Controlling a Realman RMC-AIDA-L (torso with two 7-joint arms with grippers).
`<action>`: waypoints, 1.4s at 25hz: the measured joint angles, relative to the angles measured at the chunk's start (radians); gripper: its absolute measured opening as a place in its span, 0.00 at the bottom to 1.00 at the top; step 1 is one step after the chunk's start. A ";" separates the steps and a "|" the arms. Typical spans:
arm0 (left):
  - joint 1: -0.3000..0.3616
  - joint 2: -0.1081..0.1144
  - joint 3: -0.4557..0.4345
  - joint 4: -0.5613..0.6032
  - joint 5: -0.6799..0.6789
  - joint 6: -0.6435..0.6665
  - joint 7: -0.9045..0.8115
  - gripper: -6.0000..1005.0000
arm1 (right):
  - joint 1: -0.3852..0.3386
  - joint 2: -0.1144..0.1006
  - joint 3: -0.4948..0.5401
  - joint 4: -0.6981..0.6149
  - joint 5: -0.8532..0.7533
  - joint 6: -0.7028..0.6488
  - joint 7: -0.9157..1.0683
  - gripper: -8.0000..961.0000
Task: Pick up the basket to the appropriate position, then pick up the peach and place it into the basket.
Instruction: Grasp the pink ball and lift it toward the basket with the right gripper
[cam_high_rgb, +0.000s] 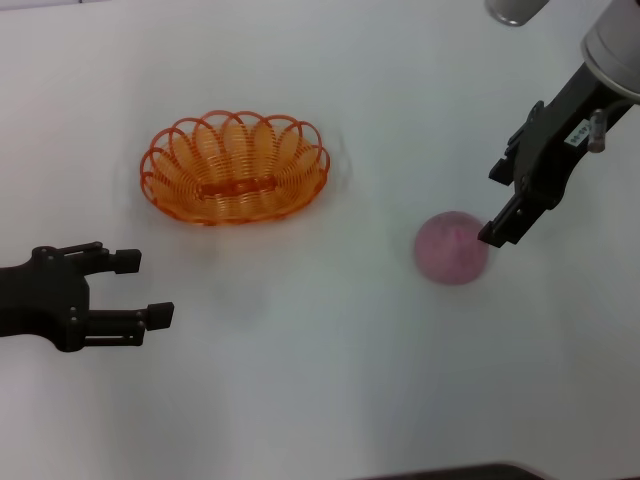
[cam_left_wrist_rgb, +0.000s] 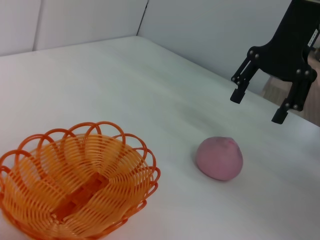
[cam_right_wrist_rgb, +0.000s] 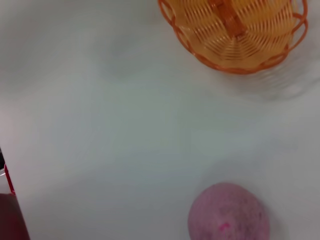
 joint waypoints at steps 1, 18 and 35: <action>0.000 0.000 0.000 0.000 0.000 0.000 0.000 0.89 | 0.000 0.000 -0.004 0.007 -0.001 0.005 0.000 0.90; 0.000 0.000 0.002 -0.011 -0.003 -0.007 0.010 0.89 | 0.012 0.002 -0.081 0.224 -0.002 0.219 -0.016 0.90; -0.018 0.000 0.002 -0.028 0.001 -0.011 0.015 0.89 | 0.048 0.005 -0.087 0.392 0.007 0.324 -0.055 0.90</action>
